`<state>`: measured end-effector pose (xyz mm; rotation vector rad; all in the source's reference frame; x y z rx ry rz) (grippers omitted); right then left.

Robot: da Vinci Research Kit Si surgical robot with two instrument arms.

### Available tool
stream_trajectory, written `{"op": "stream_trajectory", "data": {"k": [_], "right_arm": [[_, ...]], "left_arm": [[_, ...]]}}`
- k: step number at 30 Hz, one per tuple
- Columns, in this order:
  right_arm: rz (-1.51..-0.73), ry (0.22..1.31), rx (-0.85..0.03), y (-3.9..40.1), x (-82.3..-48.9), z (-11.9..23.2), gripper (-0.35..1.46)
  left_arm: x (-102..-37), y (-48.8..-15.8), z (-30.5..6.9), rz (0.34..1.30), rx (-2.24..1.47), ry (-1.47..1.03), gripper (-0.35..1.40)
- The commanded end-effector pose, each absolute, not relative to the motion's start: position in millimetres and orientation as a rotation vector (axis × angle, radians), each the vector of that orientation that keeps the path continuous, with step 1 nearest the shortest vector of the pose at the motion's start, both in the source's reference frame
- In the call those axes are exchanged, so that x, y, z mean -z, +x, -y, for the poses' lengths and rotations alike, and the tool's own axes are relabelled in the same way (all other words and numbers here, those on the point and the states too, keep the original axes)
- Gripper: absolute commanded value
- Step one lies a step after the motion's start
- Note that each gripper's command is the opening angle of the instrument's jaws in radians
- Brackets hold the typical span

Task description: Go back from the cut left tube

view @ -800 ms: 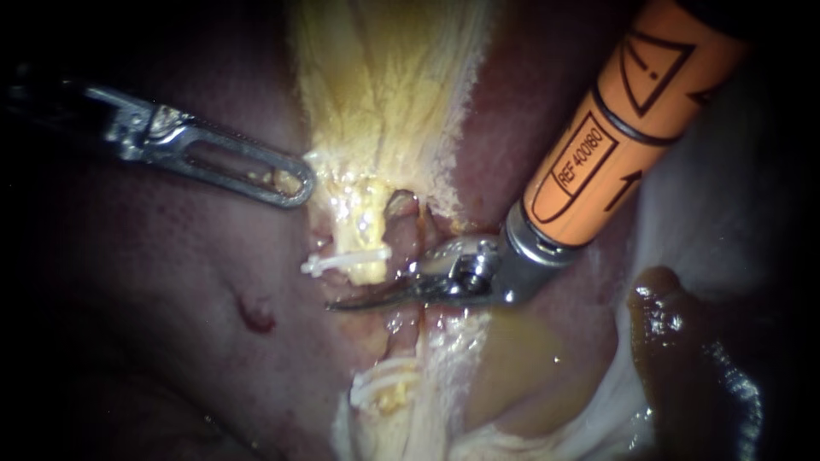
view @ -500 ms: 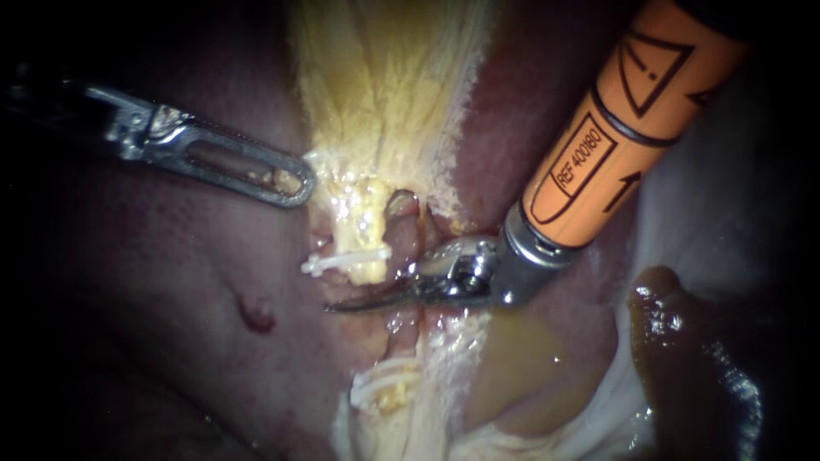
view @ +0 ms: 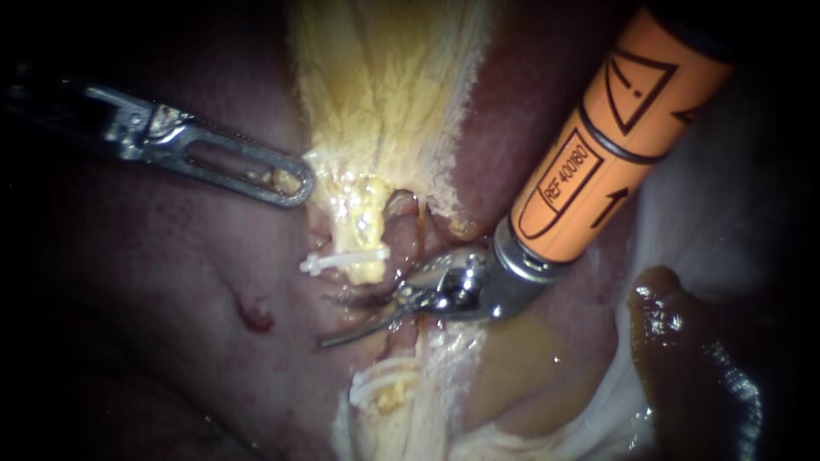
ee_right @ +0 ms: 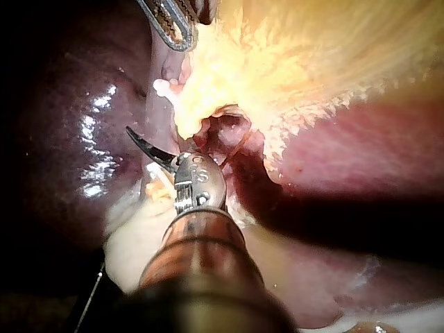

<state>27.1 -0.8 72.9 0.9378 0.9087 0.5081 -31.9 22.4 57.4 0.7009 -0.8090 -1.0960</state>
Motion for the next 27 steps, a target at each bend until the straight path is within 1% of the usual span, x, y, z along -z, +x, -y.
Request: {"op": "stream_trajectory", "data": {"k": [1, 4, 6, 9, 13, 18, 23, 27], "right_arm": [[-0.926, 0.911, -0.490, 26.6, -72.7, 0.7, 1.41], [-0.950, 0.839, -0.457, 25.4, -72.3, 0.7, 1.43], [-0.955, 0.778, -0.404, 24.1, -71.9, 0.6, 1.43], [-0.943, 0.698, -0.336, 22.1, -71.0, 0.2, 1.45], [-0.936, 0.580, -0.270, 19.0, -69.6, -0.7, 1.45], [-0.906, 0.443, -0.217, 15.1, -67.3, -2.8, 1.45], [-0.888, 0.368, -0.187, 12.1, -65.3, -4.8, 1.45], [-0.866, 0.324, -0.195, 10.3, -64.2, -6.0, 1.45]], "left_arm": [[-57.4, -31.9, -22.4, 0.809, 1.095, 0.701, -0.35], [-57.4, -31.8, -22.4, 0.809, 1.095, 0.702, -0.35], [-57.4, -31.8, -22.4, 0.809, 1.095, 0.702, -0.35], [-57.4, -31.7, -22.4, 0.809, 1.094, 0.702, -0.35], [-57.4, -31.7, -22.4, 0.809, 1.094, 0.702, -0.35], [-57.5, -31.7, -22.4, 0.809, 1.094, 0.702, -0.35], [-57.5, -31.8, -22.4, 0.809, 1.094, 0.701, -0.35], [-57.6, -31.8, -22.4, 0.809, 1.094, 0.701, -0.35]]}}
